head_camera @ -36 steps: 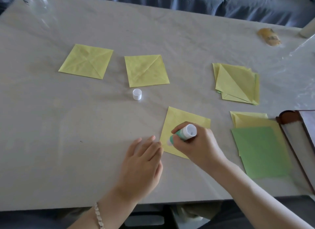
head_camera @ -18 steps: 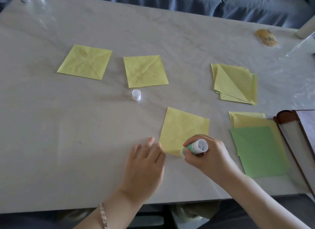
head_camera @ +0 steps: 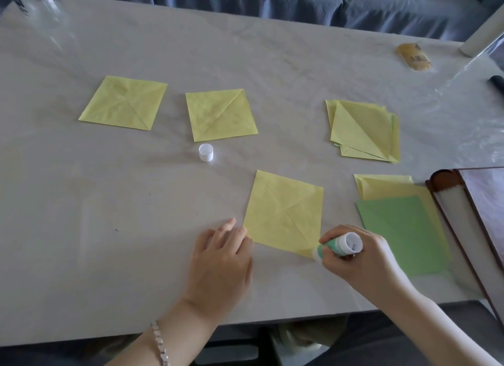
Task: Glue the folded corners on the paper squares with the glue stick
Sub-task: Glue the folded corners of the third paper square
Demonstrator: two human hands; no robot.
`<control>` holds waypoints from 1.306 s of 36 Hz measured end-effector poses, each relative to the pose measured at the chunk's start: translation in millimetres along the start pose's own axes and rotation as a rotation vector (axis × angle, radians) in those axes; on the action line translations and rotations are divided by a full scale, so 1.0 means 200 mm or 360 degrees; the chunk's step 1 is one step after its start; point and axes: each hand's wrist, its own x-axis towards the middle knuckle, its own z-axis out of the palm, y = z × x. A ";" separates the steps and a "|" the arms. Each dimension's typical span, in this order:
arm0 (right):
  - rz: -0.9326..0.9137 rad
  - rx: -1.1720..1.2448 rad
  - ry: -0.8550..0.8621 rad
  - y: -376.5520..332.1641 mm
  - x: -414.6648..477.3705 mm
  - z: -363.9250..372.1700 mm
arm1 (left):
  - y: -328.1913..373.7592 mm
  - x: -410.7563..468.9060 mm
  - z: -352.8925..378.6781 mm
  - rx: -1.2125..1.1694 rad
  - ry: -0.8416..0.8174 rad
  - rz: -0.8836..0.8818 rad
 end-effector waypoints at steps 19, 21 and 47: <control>0.0000 0.0126 -0.0094 -0.15 0.11 0.15 | 0.00 0.00 0.00 -0.0015 -0.0029 0.0017; 0.0015 0.0098 -0.0078 -0.12 0.10 0.12 | 0.00 -0.01 0.00 -0.0008 -0.0029 0.0016; -0.0184 0.0296 0.0540 -0.08 0.27 0.02 | 0.02 0.59 -0.07 -0.0192 -0.0874 -0.1159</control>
